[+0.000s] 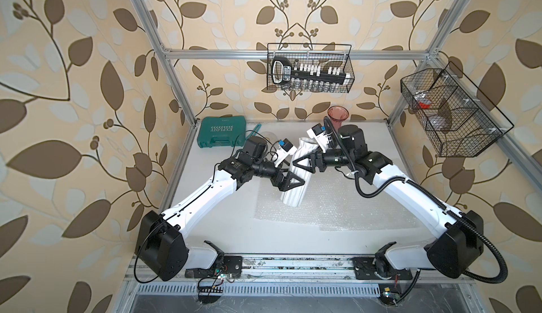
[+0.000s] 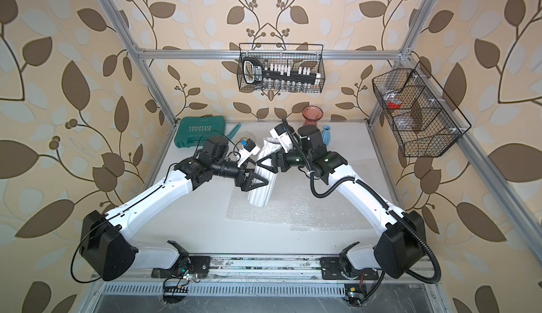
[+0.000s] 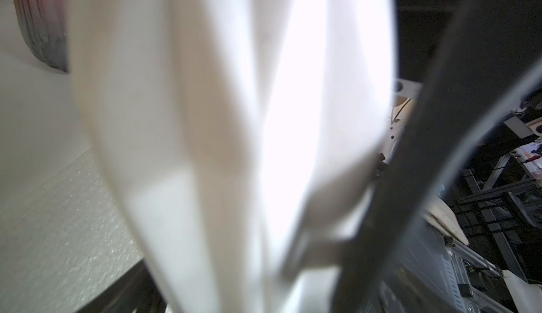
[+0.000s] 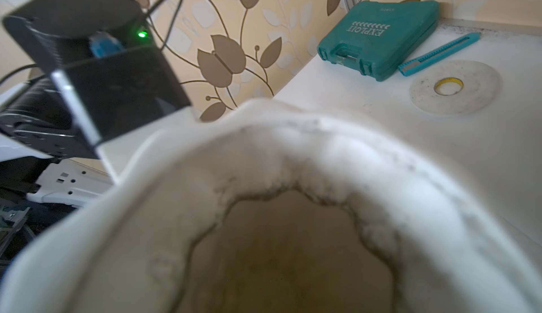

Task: Unwrap the vase from the bubble wrap
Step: Place the vase at the center of the board.

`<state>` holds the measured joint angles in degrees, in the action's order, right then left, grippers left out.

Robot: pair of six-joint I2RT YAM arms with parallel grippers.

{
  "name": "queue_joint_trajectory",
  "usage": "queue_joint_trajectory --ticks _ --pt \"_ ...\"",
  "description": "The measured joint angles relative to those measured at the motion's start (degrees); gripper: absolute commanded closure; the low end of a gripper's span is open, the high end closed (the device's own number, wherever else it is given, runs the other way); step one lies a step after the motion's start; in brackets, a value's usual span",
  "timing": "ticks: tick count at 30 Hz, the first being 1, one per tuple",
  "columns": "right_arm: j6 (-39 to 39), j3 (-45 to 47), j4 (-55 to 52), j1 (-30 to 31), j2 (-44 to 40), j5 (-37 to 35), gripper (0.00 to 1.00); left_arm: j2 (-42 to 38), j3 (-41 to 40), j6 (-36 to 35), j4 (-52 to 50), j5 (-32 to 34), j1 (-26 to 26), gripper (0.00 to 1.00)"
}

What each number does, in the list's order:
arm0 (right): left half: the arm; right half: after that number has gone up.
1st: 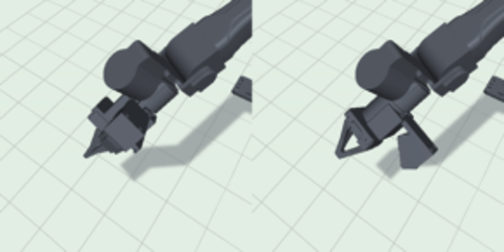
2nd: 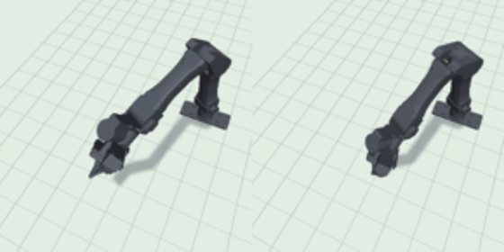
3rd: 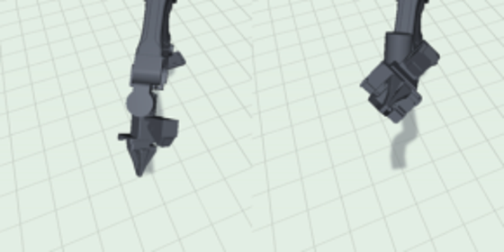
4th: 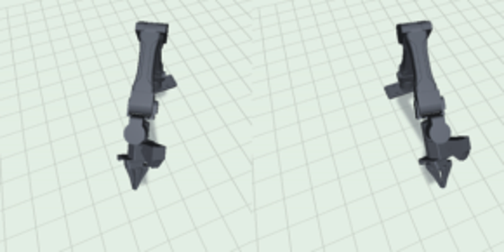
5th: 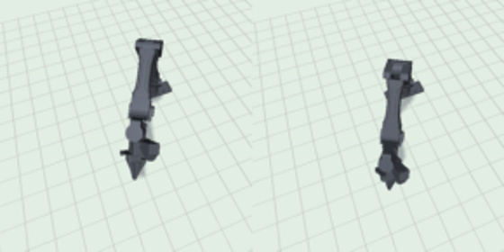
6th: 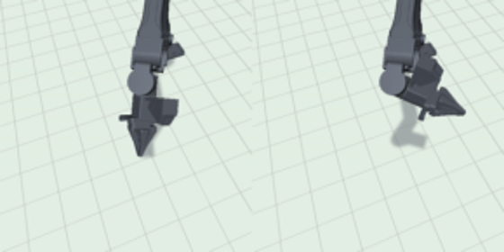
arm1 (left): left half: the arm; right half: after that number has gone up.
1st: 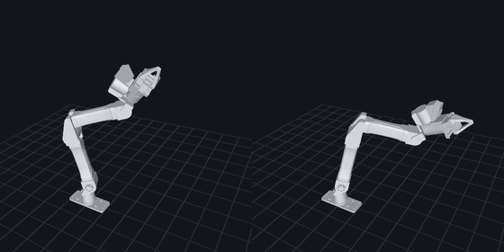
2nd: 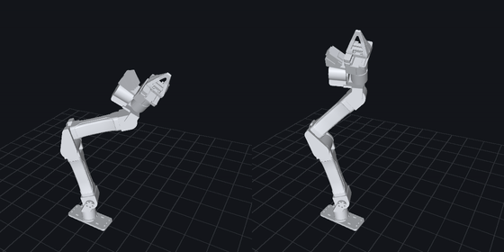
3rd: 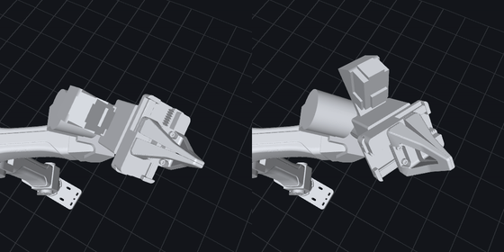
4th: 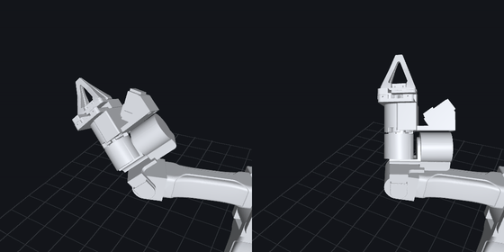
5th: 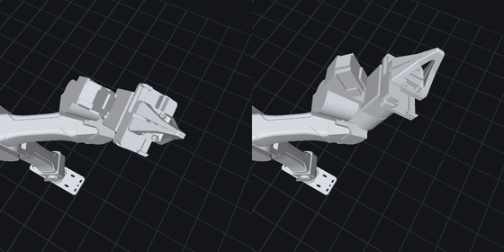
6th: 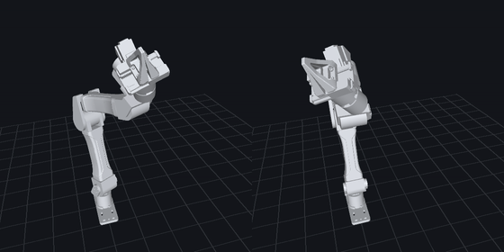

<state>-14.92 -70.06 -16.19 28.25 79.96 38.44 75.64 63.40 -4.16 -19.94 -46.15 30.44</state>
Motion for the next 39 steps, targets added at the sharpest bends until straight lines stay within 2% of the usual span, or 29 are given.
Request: queue_joint_trajectory --ticks 5,9,14,18,27,39 --pt "1.7 -1.6 -1.9 -0.4 1.7 -5.6 0.31 -4.4 0.1 -0.4 -5.8 7.6 -0.2 0.01" --pt "3.5 -4.4 -2.4 -0.7 3.7 -11.1 0.31 -7.7 0.1 0.1 -9.2 14.1 -2.6 0.01" --pt "6.0 -8.2 -2.5 -0.7 6.3 -18.4 0.31 -9.6 0.0 1.4 -11.4 21.9 -6.6 0.01" --pt "8.2 -10.6 -1.3 -0.7 8.9 -24.8 0.32 -10.5 -0.7 3.1 -11.4 26.8 -6.9 0.01" --pt "12.0 -14.1 3.2 -1.1 16.7 -37.8 0.33 -10.7 -1.9 6.1 -11.4 31.7 -9.0 0.01" --pt "12.8 -18.5 10.8 -2.1 26.2 -47.6 0.33 -10.6 -2.5 7.7 -10.7 31.9 -9.9 0.01"
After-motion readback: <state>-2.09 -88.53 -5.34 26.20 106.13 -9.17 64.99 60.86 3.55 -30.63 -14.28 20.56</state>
